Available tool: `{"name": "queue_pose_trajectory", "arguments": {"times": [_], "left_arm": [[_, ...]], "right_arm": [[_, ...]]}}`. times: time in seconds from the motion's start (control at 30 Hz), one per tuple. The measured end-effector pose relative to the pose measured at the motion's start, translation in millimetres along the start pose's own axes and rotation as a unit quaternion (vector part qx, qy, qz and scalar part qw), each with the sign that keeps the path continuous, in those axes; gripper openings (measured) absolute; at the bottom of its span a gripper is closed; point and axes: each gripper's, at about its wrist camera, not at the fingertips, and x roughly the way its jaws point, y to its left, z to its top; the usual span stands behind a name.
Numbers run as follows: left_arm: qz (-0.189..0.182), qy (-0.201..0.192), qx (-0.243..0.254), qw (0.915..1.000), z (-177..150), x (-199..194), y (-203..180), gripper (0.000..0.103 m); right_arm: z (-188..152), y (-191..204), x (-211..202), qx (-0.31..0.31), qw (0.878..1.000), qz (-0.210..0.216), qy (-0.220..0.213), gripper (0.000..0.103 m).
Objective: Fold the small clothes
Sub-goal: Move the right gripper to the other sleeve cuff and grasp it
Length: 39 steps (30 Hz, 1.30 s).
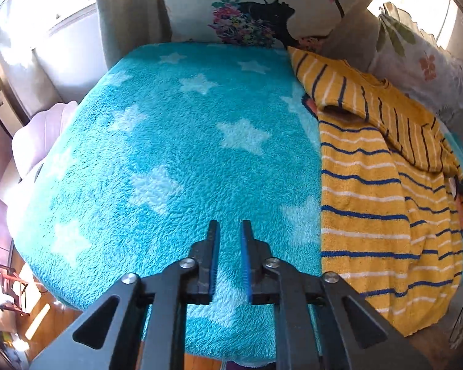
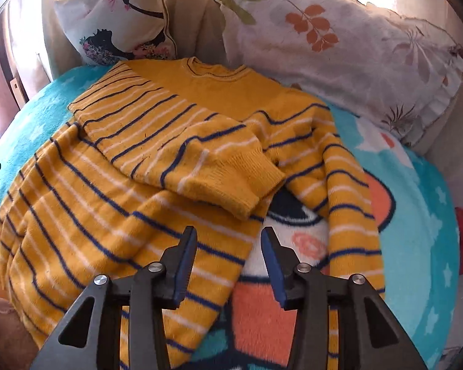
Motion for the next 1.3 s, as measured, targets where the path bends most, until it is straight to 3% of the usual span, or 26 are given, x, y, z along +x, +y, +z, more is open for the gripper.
{"name": "queue_pose_trajectory", "arguments": {"times": [0.03, 0.07, 0.13, 0.2, 0.27, 0.37, 0.4, 0.43, 0.5, 0.63, 0.7, 0.8, 0.9, 0.97, 1.0, 1.07, 1.1, 1.13, 1.2, 1.3], "left_arm": [[-0.002, -0.010, -0.009, 0.9999, 0, -4, 2, 0.033], [-0.006, -0.020, -0.017, 0.9996, 0, -7, 2, 0.036], [-0.024, -0.032, -0.029, 0.9988, 1, -11, 0, 0.038], [-0.044, -0.038, -0.033, 0.9978, 5, -11, -11, 0.039], [-0.057, -0.039, -0.028, 0.9972, 5, -11, -24, 0.041], [-0.070, -0.040, -0.019, 0.9965, 2, -12, -40, 0.042], [-0.072, -0.042, -0.019, 0.9963, 0, -13, -43, 0.043], [-0.074, -0.044, -0.019, 0.9961, -1, -14, -45, 0.045], [-0.073, -0.047, -0.019, 0.9961, -1, -14, -44, 0.048], [-0.068, -0.042, -0.023, 0.9965, 4, -8, -42, 0.048], [-0.073, -0.042, -0.025, 0.9962, 5, -6, -45, 0.048], [-0.085, -0.040, -0.017, 0.9954, 4, -5, -58, 0.048], [-0.092, -0.037, -0.001, 0.9951, 3, -8, -71, 0.048], [-0.101, -0.035, 0.003, 0.9943, 3, -9, -78, 0.051], [-0.104, -0.036, 0.007, 0.9939, 3, -9, -81, 0.055], [-0.109, -0.039, 0.014, 0.9931, 5, -9, -88, 0.061], [-0.113, -0.038, 0.018, 0.9927, 6, -7, -91, 0.062], [-0.118, -0.035, 0.021, 0.9921, 8, -4, -95, 0.062], [-0.130, -0.027, 0.027, 0.9908, 11, 3, -103, 0.062], [-0.146, -0.017, 0.038, 0.9884, 15, 12, -118, 0.062]], "right_arm": [[-1, -6, -8, 0.015, 1.000, 0.007, -0.012, 0.048], [1, -14, -17, 0.037, 0.999, 0.018, -0.031, 0.051], [12, -31, -30, 0.082, 0.994, 0.030, -0.071, 0.066], [27, -39, -27, 0.105, 0.990, 0.020, -0.095, 0.068], [44, -41, -6, 0.103, 0.990, 0.012, -0.090, 0.068], [59, -45, 42, 0.101, 0.994, 0.004, -0.046, 0.068], [59, -48, 58, 0.111, 0.993, 0.021, -0.023, 0.066], [58, -50, 69, 0.125, 0.991, 0.046, -0.001, 0.045], [55, -49, 71, 0.138, 0.988, 0.073, 0.016, 0.013], [61, -52, 36, 0.142, 0.987, 0.073, -0.027, 0.009], [66, -58, 27, 0.147, 0.987, 0.053, -0.048, 0.009], [74, -64, 37, 0.134, 0.989, -0.036, -0.054, 0.008], [69, -74, 62, 0.130, 0.984, -0.115, -0.025, 0.008], [55, -90, 50, 0.160, 0.984, -0.074, -0.031, 0.008], [47, -96, 37, 0.178, 0.982, -0.048, -0.044, 0.012], [25, -108, 5, 0.207, 0.976, -0.016, -0.067, 0.035], [12, -113, -11, 0.215, 0.974, -0.014, -0.077, 0.053], [-3, -117, -26, 0.220, 0.972, -0.018, -0.087, 0.063], [-35, -126, -58, 0.230, 0.968, -0.036, -0.096, 0.065], [-83, -134, -90, 0.250, 0.964, -0.044, -0.075, 0.065]]}}
